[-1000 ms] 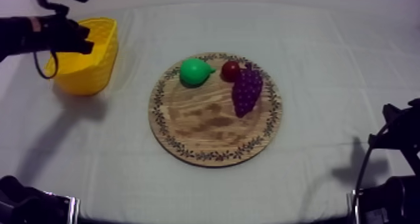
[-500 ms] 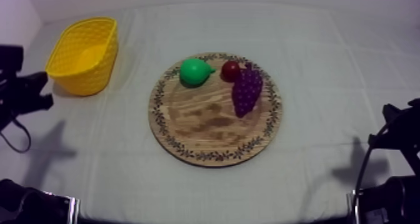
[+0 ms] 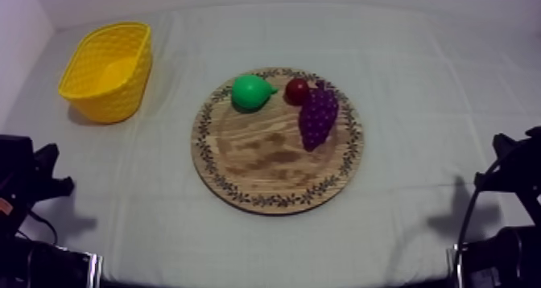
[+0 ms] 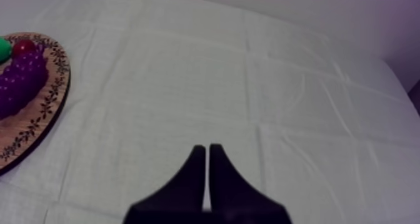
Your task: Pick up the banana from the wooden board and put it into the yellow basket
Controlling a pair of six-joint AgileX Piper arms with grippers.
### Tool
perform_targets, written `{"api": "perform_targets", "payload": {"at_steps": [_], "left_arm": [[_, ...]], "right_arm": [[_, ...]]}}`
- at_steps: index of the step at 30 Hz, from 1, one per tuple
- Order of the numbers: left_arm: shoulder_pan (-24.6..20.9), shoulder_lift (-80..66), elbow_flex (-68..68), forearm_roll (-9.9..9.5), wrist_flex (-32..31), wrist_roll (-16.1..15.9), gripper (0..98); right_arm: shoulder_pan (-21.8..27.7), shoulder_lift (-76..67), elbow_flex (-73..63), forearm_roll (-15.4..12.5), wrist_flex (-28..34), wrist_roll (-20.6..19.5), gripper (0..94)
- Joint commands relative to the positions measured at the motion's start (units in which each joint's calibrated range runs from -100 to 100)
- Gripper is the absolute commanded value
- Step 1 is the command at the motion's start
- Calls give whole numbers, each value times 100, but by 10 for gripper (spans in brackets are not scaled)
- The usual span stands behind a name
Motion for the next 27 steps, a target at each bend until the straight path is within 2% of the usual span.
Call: {"api": "perform_targets", "payload": {"at_steps": [1, 10, 13, 16, 18, 21, 27], "left_arm": [[18, -435, 29, -3, 133, 1, 0], [235, -746, 7, 72, 407, -15, 1], [287, -759, 125, 108, -4, 391, 1], [305, -764, 171, 121, -176, 880, 1], [310, -765, 183, 124, -222, 1090, 1], [313, -766, 190, 126, -251, 1181, 1], [314, -767, 194, 127, -264, 1135, 1]], "right_arm": [[0, -2, 2, 1, -1, 2, 3], [0, -2, 2, 1, -1, 1, 3], [0, -2, 2, 1, -1, 1, 3], [0, -2, 2, 1, -1, 1, 3], [0, -2, 2, 1, -1, 1, 3], [0, -2, 2, 1, -1, 2, 3], [0, -2, 2, 1, -1, 2, 3]]}}
